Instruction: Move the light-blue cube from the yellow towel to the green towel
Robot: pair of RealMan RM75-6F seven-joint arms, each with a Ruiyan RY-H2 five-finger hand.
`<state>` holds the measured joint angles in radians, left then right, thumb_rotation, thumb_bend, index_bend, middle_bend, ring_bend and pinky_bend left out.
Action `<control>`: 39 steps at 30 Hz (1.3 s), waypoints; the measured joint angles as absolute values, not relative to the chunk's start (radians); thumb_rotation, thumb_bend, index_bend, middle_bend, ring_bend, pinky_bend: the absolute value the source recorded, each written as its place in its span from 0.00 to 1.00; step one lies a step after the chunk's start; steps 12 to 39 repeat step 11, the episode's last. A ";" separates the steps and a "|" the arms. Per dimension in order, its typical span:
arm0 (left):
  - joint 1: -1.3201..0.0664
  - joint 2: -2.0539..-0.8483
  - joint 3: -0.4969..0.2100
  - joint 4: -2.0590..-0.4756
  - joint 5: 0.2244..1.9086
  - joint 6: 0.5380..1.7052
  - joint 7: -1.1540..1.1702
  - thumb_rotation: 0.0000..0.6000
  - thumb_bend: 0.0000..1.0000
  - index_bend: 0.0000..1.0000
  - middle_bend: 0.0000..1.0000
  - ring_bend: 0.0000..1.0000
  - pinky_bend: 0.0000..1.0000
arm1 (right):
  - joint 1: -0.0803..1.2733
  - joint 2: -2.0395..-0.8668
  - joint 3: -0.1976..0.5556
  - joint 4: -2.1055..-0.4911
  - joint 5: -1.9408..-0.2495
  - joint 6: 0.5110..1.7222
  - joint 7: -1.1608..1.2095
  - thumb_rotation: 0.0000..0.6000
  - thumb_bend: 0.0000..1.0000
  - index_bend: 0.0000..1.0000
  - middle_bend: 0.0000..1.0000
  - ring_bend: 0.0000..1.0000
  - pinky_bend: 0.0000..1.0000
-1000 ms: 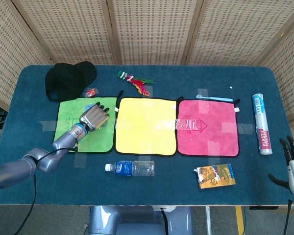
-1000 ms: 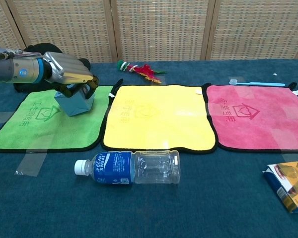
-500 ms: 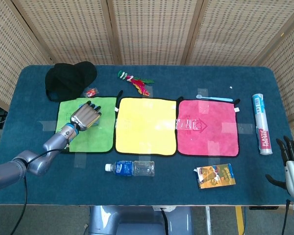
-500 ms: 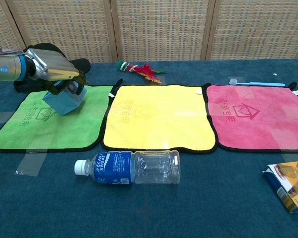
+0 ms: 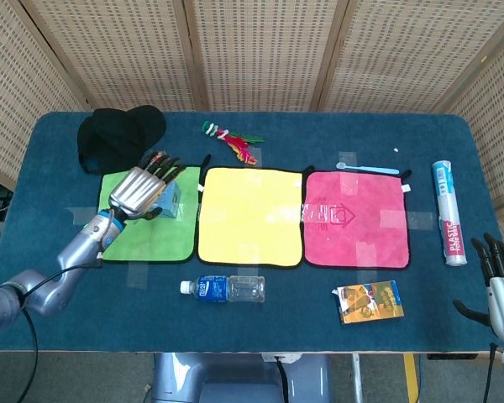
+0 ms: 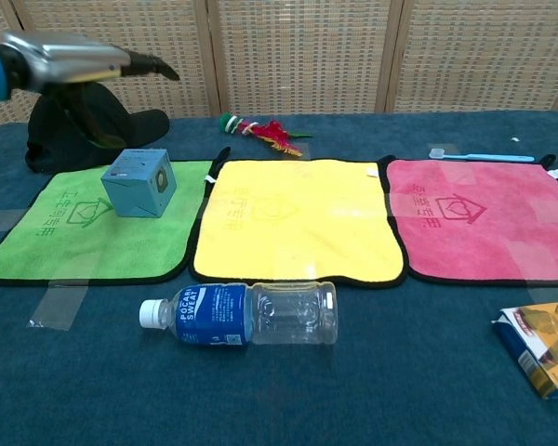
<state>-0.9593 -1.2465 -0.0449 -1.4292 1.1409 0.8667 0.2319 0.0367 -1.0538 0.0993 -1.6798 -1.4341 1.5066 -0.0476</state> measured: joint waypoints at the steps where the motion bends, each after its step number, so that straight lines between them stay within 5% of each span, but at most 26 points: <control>1: -0.938 -1.228 -0.052 -1.451 1.149 0.897 0.202 1.00 0.05 0.00 0.00 0.00 0.00 | 0.036 -1.053 0.099 -1.680 -1.435 1.508 -0.045 1.00 0.00 0.00 0.00 0.00 0.00; 11: -0.552 -1.067 -0.029 -1.665 1.146 1.322 0.078 1.00 0.00 0.00 0.00 0.00 0.00 | 0.031 -1.050 0.094 -1.677 -1.444 1.514 -0.031 1.00 0.00 0.00 0.00 0.00 0.00; 39: -0.552 -1.067 -0.029 -1.665 1.146 1.322 0.078 1.00 0.00 0.00 0.00 0.00 0.00 | 0.031 -1.050 0.094 -1.677 -1.444 1.514 -0.031 1.00 0.00 0.00 0.00 0.00 0.00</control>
